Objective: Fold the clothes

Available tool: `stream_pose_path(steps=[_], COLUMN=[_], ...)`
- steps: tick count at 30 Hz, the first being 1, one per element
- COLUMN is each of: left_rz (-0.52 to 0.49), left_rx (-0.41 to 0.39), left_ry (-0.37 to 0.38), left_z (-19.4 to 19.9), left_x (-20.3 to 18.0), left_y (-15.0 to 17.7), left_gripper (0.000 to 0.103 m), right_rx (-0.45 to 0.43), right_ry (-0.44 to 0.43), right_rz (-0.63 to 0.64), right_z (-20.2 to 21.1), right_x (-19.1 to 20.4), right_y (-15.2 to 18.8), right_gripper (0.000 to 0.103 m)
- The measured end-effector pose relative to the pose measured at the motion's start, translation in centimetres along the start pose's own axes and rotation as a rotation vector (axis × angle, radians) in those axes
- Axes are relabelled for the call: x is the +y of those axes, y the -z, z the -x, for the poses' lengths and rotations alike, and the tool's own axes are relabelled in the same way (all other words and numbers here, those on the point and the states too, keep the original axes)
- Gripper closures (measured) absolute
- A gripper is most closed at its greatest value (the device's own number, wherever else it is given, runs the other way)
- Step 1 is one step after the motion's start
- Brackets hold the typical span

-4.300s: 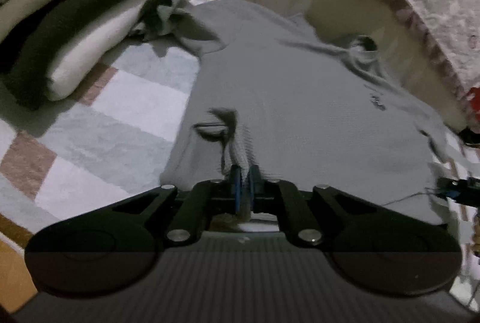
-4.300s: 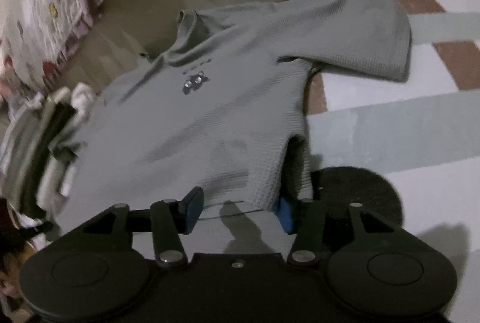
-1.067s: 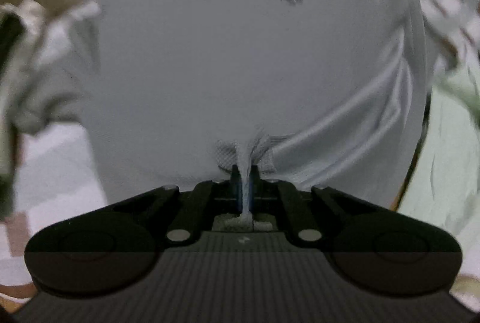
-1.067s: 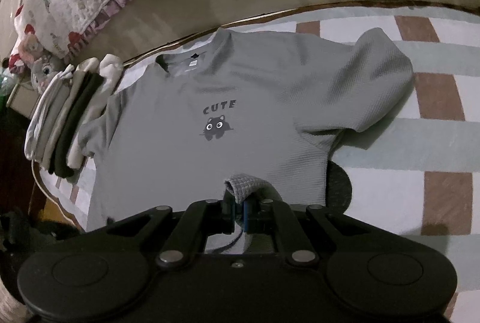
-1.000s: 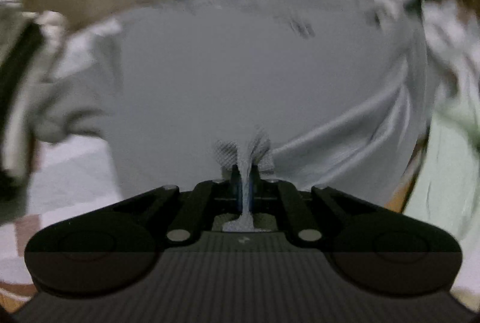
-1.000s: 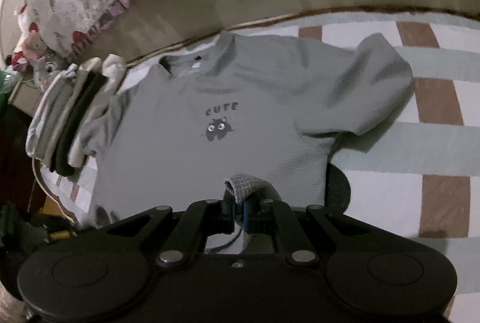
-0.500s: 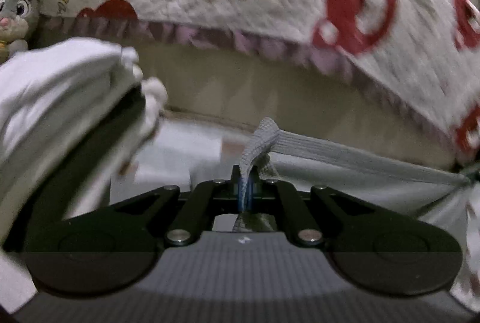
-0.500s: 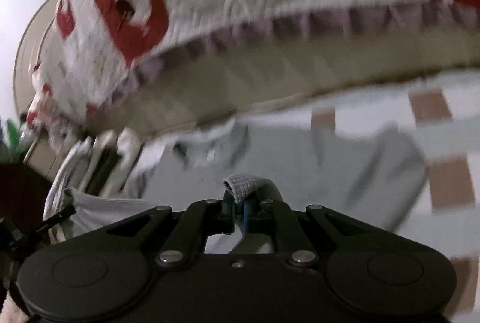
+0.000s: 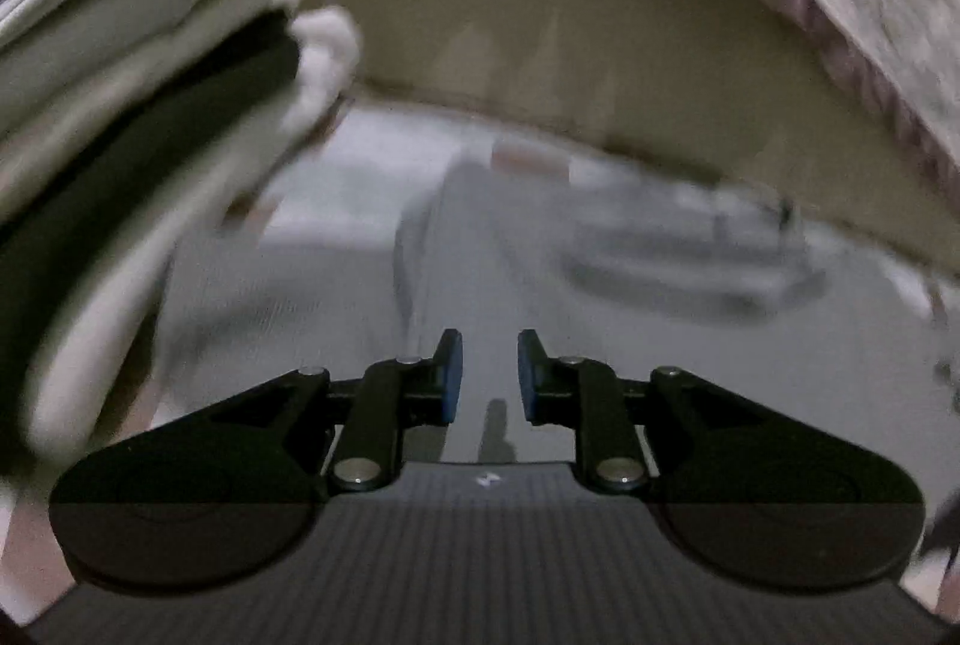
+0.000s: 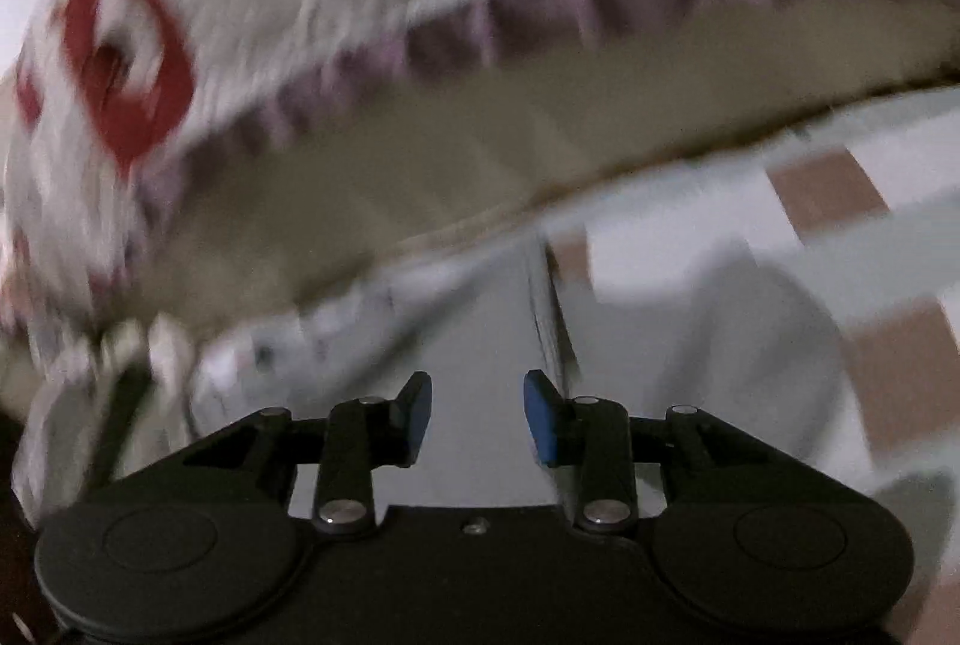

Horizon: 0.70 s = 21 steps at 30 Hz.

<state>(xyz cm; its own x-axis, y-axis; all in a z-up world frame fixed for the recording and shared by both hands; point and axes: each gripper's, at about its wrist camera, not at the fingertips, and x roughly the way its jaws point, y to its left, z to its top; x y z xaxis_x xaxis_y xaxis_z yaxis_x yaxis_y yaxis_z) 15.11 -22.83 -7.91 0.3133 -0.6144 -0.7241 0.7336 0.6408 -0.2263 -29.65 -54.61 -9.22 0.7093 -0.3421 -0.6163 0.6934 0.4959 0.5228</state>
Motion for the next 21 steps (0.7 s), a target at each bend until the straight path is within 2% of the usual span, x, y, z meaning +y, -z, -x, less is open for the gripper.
stream_pose_path(steps=[2,6,10,11,14,16,18,21], left_rz=[0.060,0.179,0.325,0.355,0.461,0.510,0.527,0.510], left_rx=[0.045,0.134,0.174,0.179,0.194,0.195,0.165,0.091], left_ry=[-0.015,-0.046,0.108,0.132,0.189,0.204,0.203,0.149], left_z=[1.3,4.0,3.7,3.3,2.1,1.4,1.1,1.3], left_x=[1.1,3.3,3.9,3.9,4.1,4.0,3.7,2.8], left_y=[2.1,6.4,7.5,7.6,8.2,8.7,8.9,8.9], left_gripper=[0.083,0.076,0.075,0.075,0.073,0.070,0.070,0.070], right_rx=[-0.026,-0.121,-0.103,-0.097,-0.073,-0.086,-0.110,-0.145], right_ry=[0.028,0.031,0.094,0.099,0.023,0.010,0.016,0.024], right_rz=[0.015,-0.177,-0.235,-0.256,-0.372,-0.381,-0.355,-0.361], right_z=[2.2,5.8,5.3,5.1,3.9,3.4,2.8,2.1], right_x=[0.1,-1.3,-1.8,-2.0,-3.0,-2.8,-2.5,-2.4], right_y=[3.5,9.5,12.2,12.8,13.5,14.0,14.1,13.7], right_gripper=[0.062,0.061,0.059,0.056,0.054,0.053,0.053,0.053])
